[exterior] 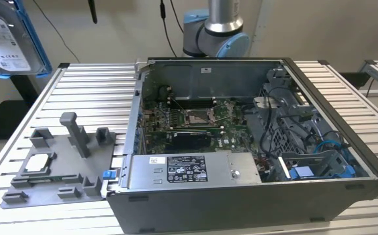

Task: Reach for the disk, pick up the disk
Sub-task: 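Pick up the disk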

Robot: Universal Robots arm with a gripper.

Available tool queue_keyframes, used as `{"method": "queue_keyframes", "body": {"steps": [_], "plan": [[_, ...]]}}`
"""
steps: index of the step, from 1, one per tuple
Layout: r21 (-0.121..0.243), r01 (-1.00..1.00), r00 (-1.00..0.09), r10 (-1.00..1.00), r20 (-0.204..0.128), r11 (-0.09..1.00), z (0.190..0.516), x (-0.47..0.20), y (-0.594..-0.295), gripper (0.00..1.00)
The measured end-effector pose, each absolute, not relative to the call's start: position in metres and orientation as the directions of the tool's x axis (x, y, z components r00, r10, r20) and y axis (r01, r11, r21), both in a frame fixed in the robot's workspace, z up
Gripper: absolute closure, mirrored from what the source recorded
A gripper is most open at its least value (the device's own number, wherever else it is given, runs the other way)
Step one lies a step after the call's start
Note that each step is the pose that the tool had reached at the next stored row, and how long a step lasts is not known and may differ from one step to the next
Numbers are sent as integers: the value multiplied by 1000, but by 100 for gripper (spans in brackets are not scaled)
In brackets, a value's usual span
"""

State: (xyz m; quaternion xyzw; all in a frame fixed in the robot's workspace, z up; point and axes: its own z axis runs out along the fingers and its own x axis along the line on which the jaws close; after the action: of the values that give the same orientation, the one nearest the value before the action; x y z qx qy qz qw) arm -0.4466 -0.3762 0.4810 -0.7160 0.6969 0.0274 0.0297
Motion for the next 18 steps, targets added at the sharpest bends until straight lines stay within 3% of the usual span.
{"method": "queue_keyframes", "body": {"steps": [18], "plan": [[-4, -1000, 26, -996, -81, -26, 505, -447, -376, 100]]}}
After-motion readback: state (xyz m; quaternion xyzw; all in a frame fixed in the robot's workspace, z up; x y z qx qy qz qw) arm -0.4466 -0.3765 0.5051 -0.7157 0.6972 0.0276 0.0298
